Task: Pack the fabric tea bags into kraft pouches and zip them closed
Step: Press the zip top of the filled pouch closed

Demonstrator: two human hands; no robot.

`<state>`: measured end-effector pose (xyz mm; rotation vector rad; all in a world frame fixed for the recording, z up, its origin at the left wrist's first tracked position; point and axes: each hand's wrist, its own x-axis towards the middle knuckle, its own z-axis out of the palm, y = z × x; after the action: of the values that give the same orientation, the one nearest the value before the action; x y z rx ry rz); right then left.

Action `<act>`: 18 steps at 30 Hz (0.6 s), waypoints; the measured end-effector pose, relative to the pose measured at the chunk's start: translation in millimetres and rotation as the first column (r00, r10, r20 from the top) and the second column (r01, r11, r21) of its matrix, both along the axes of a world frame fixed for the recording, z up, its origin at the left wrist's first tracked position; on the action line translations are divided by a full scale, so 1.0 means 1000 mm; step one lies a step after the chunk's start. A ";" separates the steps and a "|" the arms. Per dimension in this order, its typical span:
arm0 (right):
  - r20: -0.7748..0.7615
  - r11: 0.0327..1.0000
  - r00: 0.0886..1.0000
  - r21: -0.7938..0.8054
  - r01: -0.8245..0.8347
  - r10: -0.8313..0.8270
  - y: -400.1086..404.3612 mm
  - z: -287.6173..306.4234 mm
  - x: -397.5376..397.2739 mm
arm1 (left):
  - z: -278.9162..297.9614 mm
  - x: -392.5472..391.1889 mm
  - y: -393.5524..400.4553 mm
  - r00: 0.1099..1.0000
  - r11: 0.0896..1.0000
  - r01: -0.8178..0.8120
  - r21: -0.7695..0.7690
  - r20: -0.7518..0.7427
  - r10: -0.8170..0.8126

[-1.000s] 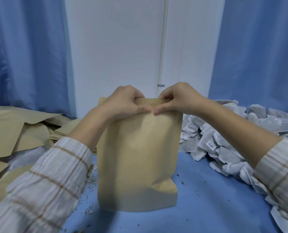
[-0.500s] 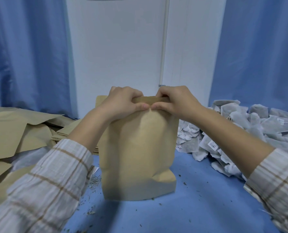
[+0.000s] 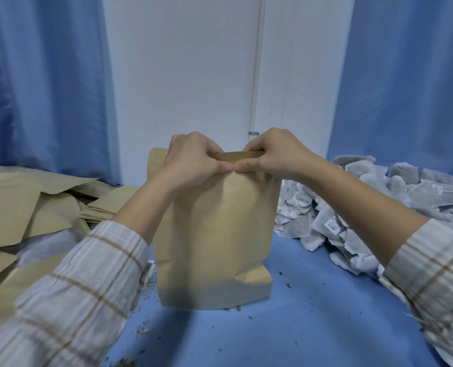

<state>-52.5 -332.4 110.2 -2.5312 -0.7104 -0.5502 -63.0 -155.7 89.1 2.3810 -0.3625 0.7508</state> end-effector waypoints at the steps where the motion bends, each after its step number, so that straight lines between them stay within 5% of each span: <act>1: -0.014 0.999 1.000 0.047 -0.006 0.006 -0.006 0.000 0.002 | 0.002 0.000 0.004 1.000 1.000 -0.007 0.010 0.003 0.007; 5: -0.137 0.901 0.986 0.433 -0.026 0.094 -0.028 -0.011 0.007 | 0.005 -0.002 0.014 1.000 0.999 0.010 0.047 -0.020 -0.009; 13: -0.211 0.817 0.930 0.560 -0.136 0.300 -0.020 -0.020 0.006 | 0.013 -0.002 -0.012 0.999 0.990 0.037 0.137 0.015 -0.040; 18: -0.167 0.783 0.959 0.617 -0.080 0.229 -0.014 -0.027 0.008 | 0.004 -0.001 -0.020 0.998 0.990 0.018 0.140 0.055 -0.026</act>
<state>-44.6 -346.3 83.1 -1.8699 -0.5373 -0.3379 -64.1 -175.4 92.7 2.4854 -0.4790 0.8081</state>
